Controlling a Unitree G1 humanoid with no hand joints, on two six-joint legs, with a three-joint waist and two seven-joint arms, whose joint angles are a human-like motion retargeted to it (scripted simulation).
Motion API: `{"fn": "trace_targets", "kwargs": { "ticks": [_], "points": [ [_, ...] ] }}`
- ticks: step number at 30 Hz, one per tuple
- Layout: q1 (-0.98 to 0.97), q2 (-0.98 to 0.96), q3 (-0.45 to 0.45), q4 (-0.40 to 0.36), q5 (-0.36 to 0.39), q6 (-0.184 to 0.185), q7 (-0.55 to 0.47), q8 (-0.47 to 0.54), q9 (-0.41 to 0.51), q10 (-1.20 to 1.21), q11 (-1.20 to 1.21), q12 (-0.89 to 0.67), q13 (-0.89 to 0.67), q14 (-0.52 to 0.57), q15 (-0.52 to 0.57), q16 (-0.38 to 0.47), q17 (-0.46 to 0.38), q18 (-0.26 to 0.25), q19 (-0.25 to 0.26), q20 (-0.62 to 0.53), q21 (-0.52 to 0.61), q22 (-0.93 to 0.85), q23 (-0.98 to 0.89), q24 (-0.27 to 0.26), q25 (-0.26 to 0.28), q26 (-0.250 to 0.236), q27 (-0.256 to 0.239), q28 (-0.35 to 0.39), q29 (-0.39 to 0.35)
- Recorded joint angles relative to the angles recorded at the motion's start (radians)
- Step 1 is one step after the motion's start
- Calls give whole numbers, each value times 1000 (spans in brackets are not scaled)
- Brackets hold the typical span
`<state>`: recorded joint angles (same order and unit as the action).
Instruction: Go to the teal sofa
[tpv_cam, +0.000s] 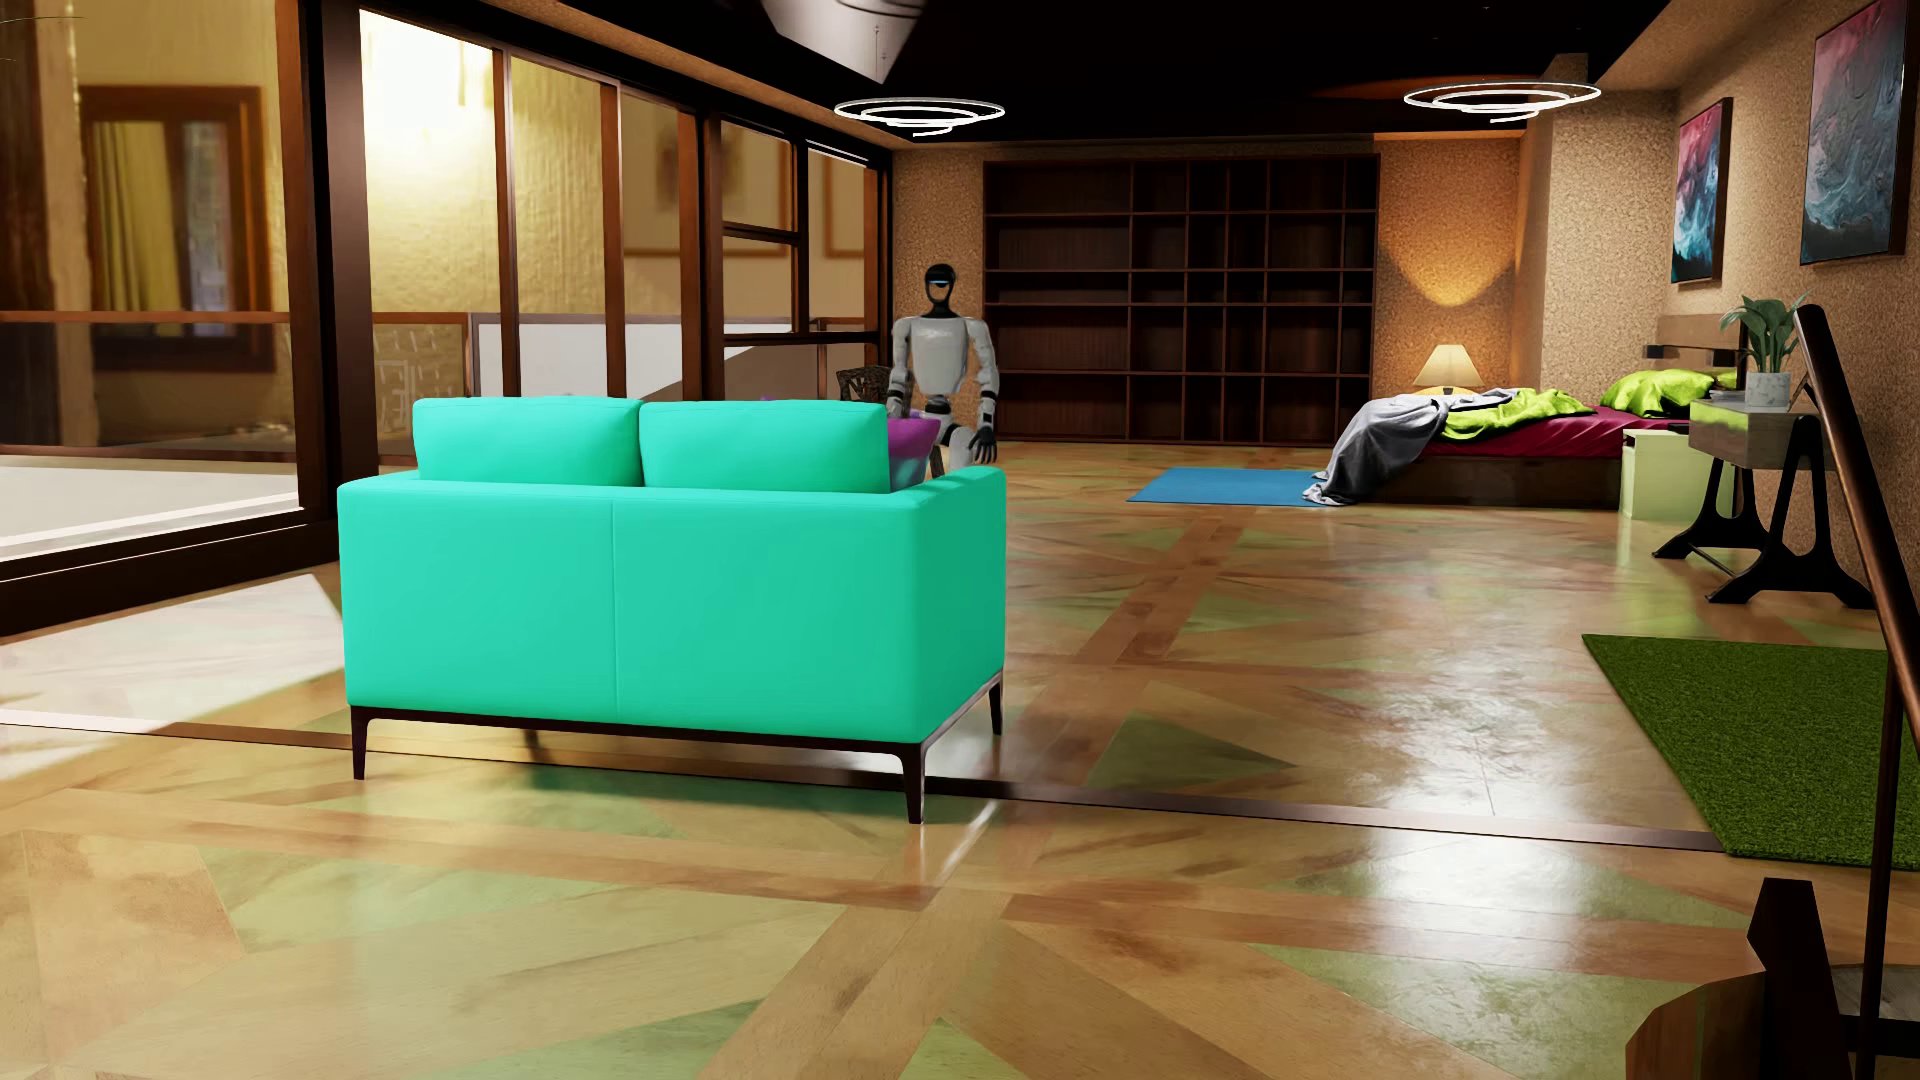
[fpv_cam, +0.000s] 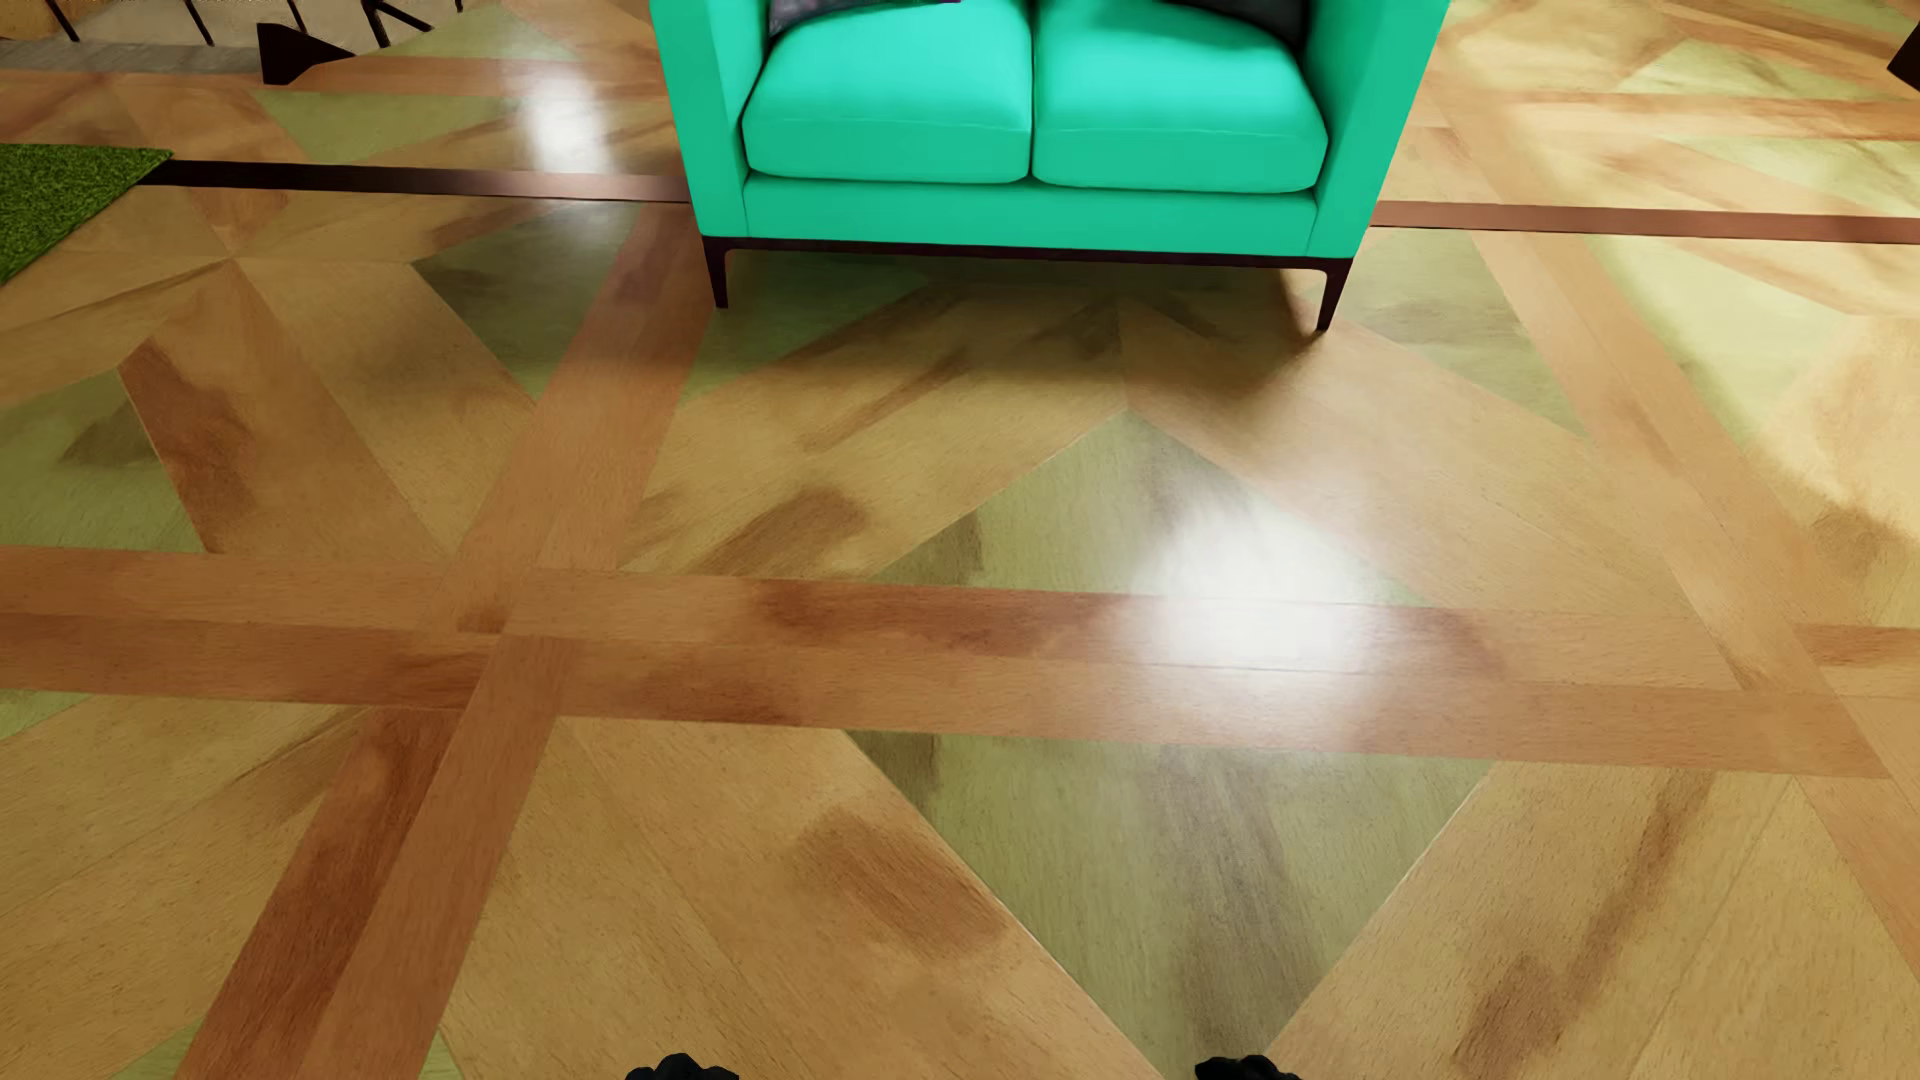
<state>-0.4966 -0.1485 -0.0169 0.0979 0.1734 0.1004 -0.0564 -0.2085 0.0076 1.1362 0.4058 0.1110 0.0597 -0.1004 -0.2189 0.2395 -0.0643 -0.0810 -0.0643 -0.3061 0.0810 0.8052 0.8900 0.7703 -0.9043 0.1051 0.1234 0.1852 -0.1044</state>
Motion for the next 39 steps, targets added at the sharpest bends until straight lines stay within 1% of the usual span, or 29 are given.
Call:
{"fn": "trace_targets", "kwargs": {
  "ticks": [2, 3, 6, 7, 9, 10, 11, 13, 14, 15, 16, 17, 18, 20, 22, 24, 26, 27, 28, 29, 30, 31, 32, 34, 35, 36, 37, 38, 39],
  "points": [
    [-55, 74, 27, -6, 17, 4, 7, 27, 0, -280, -26, 26, -50, -28, -24, -24, -4, 33, 4, 60, 5, -16, -19, -40, 11, 50, -14, 32, -32],
    [-65, 113, 39, -5, 22, 4, 28, 41, -3, -451, -50, 30, -70, 15, -30, -34, -9, 63, 6, 74, 12, -7, -32, -46, 18, 65, -25, 39, -43],
    [-42, 220, 65, -21, 30, -1, 98, 94, -12, -918, -115, 39, -110, 104, -27, -58, -17, 26, 18, 74, 40, 41, -82, -21, 52, 74, -59, 28, -50],
    [-39, 253, 71, -30, 32, -4, 108, 112, -13, -963, -108, 45, -113, 96, -30, -66, -18, -9, 28, 74, 52, 60, -94, -9, 60, 74, -64, 25, -53],
    [-25, 313, 82, -82, 14, -18, 53, 157, -16, -906, -76, 63, -101, 193, -17, -97, -24, 84, 47, 80, 73, 103, -103, 15, 67, 80, -62, 31, -53],
    [0, 334, 82, -100, -5, -31, 51, 175, -20, -883, -42, 72, -88, 251, 24, -117, -29, 97, 64, 83, 82, 130, -96, 26, 68, 83, -54, 33, -47],
    [32, 338, 79, -114, -31, -48, 70, 188, -24, -867, 17, 74, -70, 268, 103, -137, -35, 79, 93, 80, 85, 165, -80, 41, 67, 86, -38, 28, -40],
    [85, 250, 73, -163, -93, -87, 105, 221, -27, -831, 263, 49, -29, 206, 319, -165, -47, 128, 267, 60, 84, 225, -36, 81, 57, 78, 10, 0, -7],
    [112, 168, 74, -182, -124, -103, 129, 216, -25, -815, 435, 28, -14, 166, 438, -173, -58, 145, 310, 54, 95, 233, -20, 98, 49, 63, 20, -10, 30],
    [137, 79, 78, -199, -189, -117, 154, 169, -22, -797, 592, 4, -3, 128, 545, -178, -79, 161, 312, 51, 117, 225, -16, 108, 38, 46, 11, -9, 72],
    [165, -8, 75, -219, -235, -131, 168, 175, -16, -784, 717, -25, 10, 91, 551, -181, -103, 170, 312, 48, 138, 210, -25, 115, 26, 32, -9, -1, 100],
    [190, -92, 68, -243, -276, -145, 173, 191, -9, -767, 805, -59, 28, 53, 461, -185, -127, 173, 316, 42, 143, 194, -43, 119, 21, 22, -23, 6, 100],
    [222, -166, 59, -264, -321, -157, 169, 185, -3, -757, 843, -100, 51, 18, 365, -185, -131, 173, 288, 37, 129, 188, -66, 124, 29, 10, -13, 13, 72],
    [286, -278, 34, -304, -370, -174, 139, 160, 6, -736, 780, -188, 108, -43, 180, -185, -115, 175, 169, 18, 51, 182, -105, 136, 84, -1, 22, 15, -3],
    [356, -349, 8, -321, -335, -178, 95, 166, 9, -745, 555, -266, 140, -77, 86, -183, -91, 177, 139, 6, -1, 166, -115, 136, 128, -11, 42, 14, -31],
    [426, -384, -9, -329, -299, -174, 61, 156, 7, -781, 242, -314, 144, -91, 120, -187, -87, 177, 131, 6, 5, 124, -108, 112, 117, -26, 47, 28, -12],
    [501, -381, -17, -335, -278, -168, 32, 86, 2, -842, -95, -328, 141, -91, 183, -190, -84, 177, 165, -12, 14, 71, -109, 78, 96, -56, 43, 47, 19],
    [537, -388, -21, -342, -269, -165, 16, 54, 0, -859, -203, -326, 145, -98, 172, -192, -81, 178, 193, -32, 6, 53, -116, 64, 93, -73, 40, 50, 28],
    [570, -400, -25, -348, -261, -162, -1, 52, -3, -861, -236, -321, 151, -109, 148, -193, -77, 178, 254, -57, -6, 47, -124, 58, 93, -84, 39, 51, 31],
    [602, -396, -32, -348, -247, -158, -18, 80, -7, -855, -224, -310, 157, -111, 176, -193, -68, 174, 241, -79, -18, 51, -128, 60, 93, -87, 41, 52, 28],
    [644, -396, -38, -341, -225, -150, -33, 115, -10, -840, -162, -292, 164, -108, 236, -191, -55, 165, 173, -94, -29, 67, -128, 68, 92, -78, 45, 58, 22],
    [680, -380, -43, -327, -210, -139, -43, 117, -14, -819, -115, -266, 168, -87, 298, -194, -40, 149, 91, -95, -37, 94, -122, 72, 90, -54, 50, 69, 15],
    [700, -358, -45, -310, -195, -122, -57, 107, -19, -774, -67, -236, 169, -39, 320, -199, -27, 117, 55, -86, -44, 132, -107, 71, 85, -18, 55, 77, 9],
    [653, -305, -51, -272, -159, -85, -103, 65, -28, -580, -21, -187, 159, 125, 259, -194, -2, -65, -3, -84, -69, 224, -69, 75, 78, 46, 68, 27, 4],
    [589, -274, -56, -264, -146, -70, -117, 35, -29, -422, -15, -174, 141, 226, 226, -168, 16, -162, -19, -121, -88, 252, -61, 107, 80, 44, 79, -45, 10],
    [501, -247, -69, -243, -140, -60, -61, -2, -28, -254, -6, -172, 128, 331, 192, -122, 35, -167, -24, -174, -100, 260, -64, 154, 84, 14, 76, -121, 9],
    [404, -215, -79, -208, -134, -50, -36, -35, -25, -101, -2, -171, 114, 371, 158, -70, 46, -167, -22, -216, -97, 243, -73, 191, 84, -25, 64, -175, 4],
    [310, -180, -81, -180, -123, -39, -53, -59, -22, 15, 1, -162, 109, 306, 125, -21, 46, -167, -16, -225, -80, 208, -66, 197, 75, -50, 25, -196, -17],
    [221, -145, -78, -135, -108, -27, -55, -75, -18, 90, 6, -144, 89, 236, 91, 16, 40, -169, -10, -195, -55, 168, -60, 169, 58, -52, 0, -189, -27]
  ]
}}
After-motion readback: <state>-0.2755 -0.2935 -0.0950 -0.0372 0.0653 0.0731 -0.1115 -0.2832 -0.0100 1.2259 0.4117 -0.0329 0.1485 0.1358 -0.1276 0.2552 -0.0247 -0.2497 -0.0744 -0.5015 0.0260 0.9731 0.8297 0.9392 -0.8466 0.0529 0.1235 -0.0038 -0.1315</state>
